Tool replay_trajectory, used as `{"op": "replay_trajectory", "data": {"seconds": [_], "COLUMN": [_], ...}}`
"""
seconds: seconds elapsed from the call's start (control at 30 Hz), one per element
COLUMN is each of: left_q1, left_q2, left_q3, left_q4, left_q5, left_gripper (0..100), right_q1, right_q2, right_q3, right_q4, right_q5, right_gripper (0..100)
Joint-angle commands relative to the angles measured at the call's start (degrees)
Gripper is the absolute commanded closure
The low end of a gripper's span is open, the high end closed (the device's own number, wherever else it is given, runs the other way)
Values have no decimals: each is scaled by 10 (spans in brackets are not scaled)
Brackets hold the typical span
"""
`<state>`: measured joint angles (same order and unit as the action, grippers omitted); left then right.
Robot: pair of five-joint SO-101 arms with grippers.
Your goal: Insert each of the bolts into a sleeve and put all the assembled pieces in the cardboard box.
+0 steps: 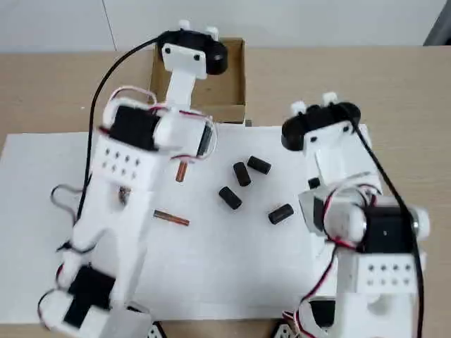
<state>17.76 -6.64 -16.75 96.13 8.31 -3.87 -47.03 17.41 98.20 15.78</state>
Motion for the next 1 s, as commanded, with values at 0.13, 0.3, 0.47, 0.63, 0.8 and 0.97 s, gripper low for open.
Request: {"op": "replay_trajectory", "data": {"seconds": [0.13,0.3,0.47,0.63,0.8,0.97], "left_q1": [2,-3,-3,-3,-5,-31], "left_q2": [-237,-415,-546,-613,-652,-681], "left_q3": [291,531,669,736,771,795], "left_q4": [-189,-373,-461,-478,-498,-543], "left_q5": [-4,9,87,114,169,239], "left_gripper": [995,995,995,995,994,994], "right_q1": [-4,-43,-118,-182,-251,-303], "right_q2": [-82,-124,-153,-171,-196,-238], "right_q3": [98,192,263,335,410,476], "right_q4": [-98,-198,-270,-371,-464,-542], "right_q5": [-89,-154,-210,-222,-221,-220], "right_gripper": [995,995,995,995,995,995]}}
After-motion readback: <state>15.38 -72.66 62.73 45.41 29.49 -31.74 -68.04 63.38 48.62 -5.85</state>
